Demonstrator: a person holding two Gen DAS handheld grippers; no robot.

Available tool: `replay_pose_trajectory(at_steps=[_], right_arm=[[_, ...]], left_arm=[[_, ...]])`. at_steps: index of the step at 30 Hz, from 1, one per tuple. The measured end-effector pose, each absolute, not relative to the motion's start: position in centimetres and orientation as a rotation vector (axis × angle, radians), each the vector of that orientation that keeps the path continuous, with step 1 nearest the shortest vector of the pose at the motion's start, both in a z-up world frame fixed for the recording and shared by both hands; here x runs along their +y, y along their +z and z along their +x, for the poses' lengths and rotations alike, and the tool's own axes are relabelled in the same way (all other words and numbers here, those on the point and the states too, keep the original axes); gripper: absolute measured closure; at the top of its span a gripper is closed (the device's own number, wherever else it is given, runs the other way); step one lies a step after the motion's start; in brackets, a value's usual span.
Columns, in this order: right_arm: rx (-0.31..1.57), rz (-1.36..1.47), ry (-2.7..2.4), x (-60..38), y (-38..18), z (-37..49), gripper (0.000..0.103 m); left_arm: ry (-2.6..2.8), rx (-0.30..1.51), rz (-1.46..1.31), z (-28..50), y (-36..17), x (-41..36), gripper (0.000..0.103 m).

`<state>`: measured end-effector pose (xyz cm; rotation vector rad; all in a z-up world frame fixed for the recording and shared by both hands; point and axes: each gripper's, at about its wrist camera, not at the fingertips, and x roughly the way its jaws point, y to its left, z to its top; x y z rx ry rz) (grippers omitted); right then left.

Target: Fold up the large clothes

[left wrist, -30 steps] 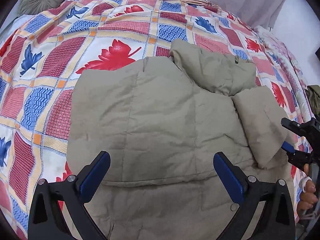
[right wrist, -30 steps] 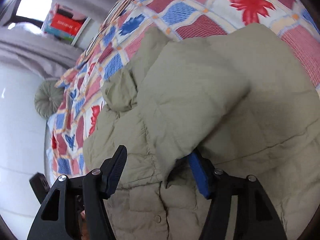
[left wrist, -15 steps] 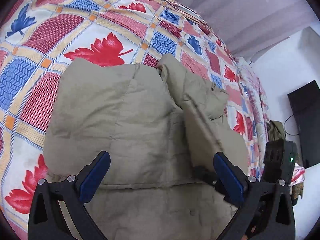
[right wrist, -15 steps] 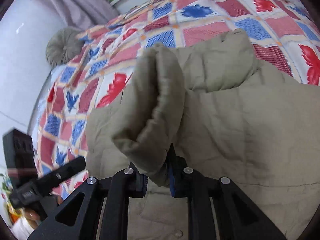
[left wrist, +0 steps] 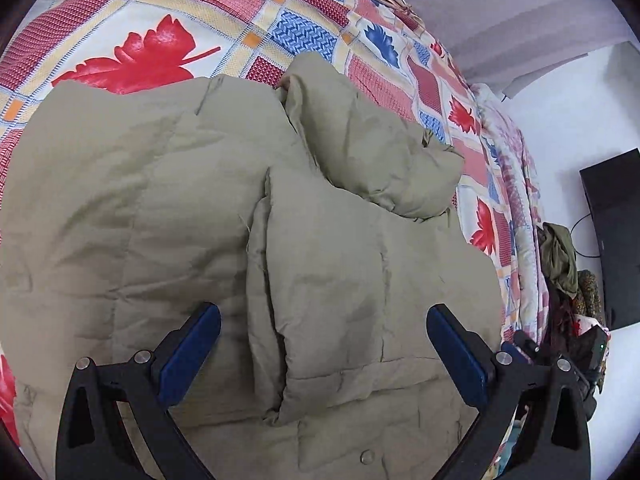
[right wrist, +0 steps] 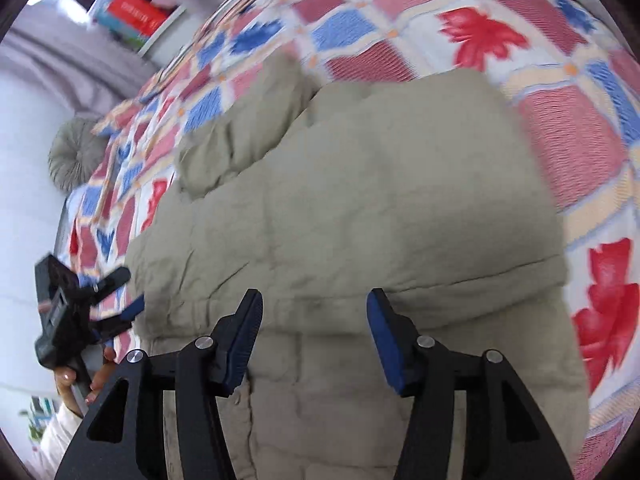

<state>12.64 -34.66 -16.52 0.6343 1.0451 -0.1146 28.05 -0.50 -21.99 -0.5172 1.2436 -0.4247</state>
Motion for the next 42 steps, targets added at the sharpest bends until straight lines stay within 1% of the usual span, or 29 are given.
replay_pose_trajectory(at_steps=[2,4,5,6,8,11,12,13,14,15,18,20,23,27,28,29,30,31,32,33,35,37,38,39,40,41,42], right_arm=[[0.983,0.675,-0.226,-37.9,-15.7,11.8,0.045],[0.952,0.737,-0.309,-41.1,-15.9,11.5,0.044],[0.955,0.782,-0.327,-42.5,-16.5,11.7,0.044],[0.959,0.837,-0.336,-43.8,-17.3,12.0,0.044],[0.971,0.964,-0.307,-45.8,-19.2,12.8,0.044],[0.993,1.158,-0.227,-47.1,-22.7,14.2,0.044],[1.007,1.194,-0.214,-47.1,-23.4,14.8,0.046],[0.996,1.197,-0.193,-46.8,-23.4,15.1,0.052],[0.991,1.171,-0.148,-46.0,-23.0,15.8,0.08],[0.998,1.117,-0.127,-45.0,-22.4,16.5,0.086],[1.034,0.885,-0.073,-42.6,-20.2,18.3,0.09],[1.063,0.784,-0.095,-42.1,-20.1,18.8,0.091],[1.098,0.728,-0.163,-42.5,-21.9,19.1,0.091],[1.12,0.697,-0.223,-43.3,-24.0,19.1,0.091],[1.116,0.704,-0.226,-43.6,-24.1,18.8,0.091],[1.112,0.71,-0.232,-43.6,-24.1,18.8,0.091],[1.111,0.709,-0.239,-43.7,-23.9,18.6,0.09],[1.11,0.704,-0.245,-43.8,-23.6,18.5,0.09],[1.109,0.689,-0.262,-43.9,-23.0,18.3,0.085],[1.106,0.668,-0.279,-44.0,-22.3,18.0,0.083],[1.086,0.639,-0.293,-44.2,-20.9,17.1,0.083],[1.066,0.606,-0.32,-44.1,-19.4,16.2,0.083],[1.058,0.594,-0.322,-43.9,-18.7,15.8,0.083],[1.054,0.585,-0.319,-43.5,-18.2,15.5,0.084],[1.044,0.568,-0.319,-43.1,-17.5,15.0,0.084],[1.036,0.546,-0.312,-42.5,-17.0,14.7,0.086],[1.029,0.523,-0.297,-41.8,-16.5,14.5,0.088]], left_arm=[[-0.429,1.246,-0.512,28.3,-22.2,-1.1,0.0],[-0.445,1.253,-0.509,28.5,-22.4,-1.8,0.016],[-0.453,1.272,-0.499,28.7,-22.6,-2.3,0.034],[-0.454,1.294,-0.486,28.9,-22.9,-2.8,0.06],[-0.475,1.317,-0.466,28.9,-23.3,-3.4,0.091],[-0.462,1.244,-0.427,27.9,-21.6,-3.4,0.092],[-0.456,1.219,-0.412,27.4,-21.0,-3.2,0.092],[-0.446,1.208,-0.396,27.0,-20.7,-2.9,0.092],[-0.429,1.205,-0.376,26.8,-20.6,-2.7,0.092],[-0.409,1.211,-0.35,26.7,-20.8,-2.5,0.092],[-0.38,1.251,-0.339,27.0,-22.5,-2.3,0.092],[-0.36,1.255,-0.331,27.3,-23.5,-2.7,0.092],[-0.328,1.245,-0.294,27.6,-24.3,-3.2,0.087],[-0.288,1.242,-0.273,27.8,-23.7,-3.3,0.086],[-0.272,1.24,-0.261,27.6,-23.3,-2.9,0.084],[-0.249,1.236,-0.248,27.4,-22.8,-2.5,0.069],[-0.215,1.22,-0.231,27.1,-22.1,-1.8,0.05],[-0.179,1.188,-0.214,26.7,-21.3,-1.0,0.042],[-0.15,1.144,-0.21,26.2,-20.2,-0.1,0.039],[-0.15,1.121,-0.213,25.9,-19.5,0.7,0.039],[-0.183,1.108,-0.227,25.6,-18.3,1.8,0.039],[-0.233,1.099,-0.216,25.4,-17.4,1.6,0.042],[-0.263,1.097,-0.201,25.5,-17.1,0.8,0.055],[-0.302,1.105,-0.18,25.4,-17.0,0.0,0.065],[-0.339,1.112,-0.16,25.3,-17.0,-1.0,0.066],[-0.375,1.112,-0.142,25.0,-17.1,-2.0,0.066],[-0.396,1.114,-0.126,24.9,-17.4,-3.0,0.07]])
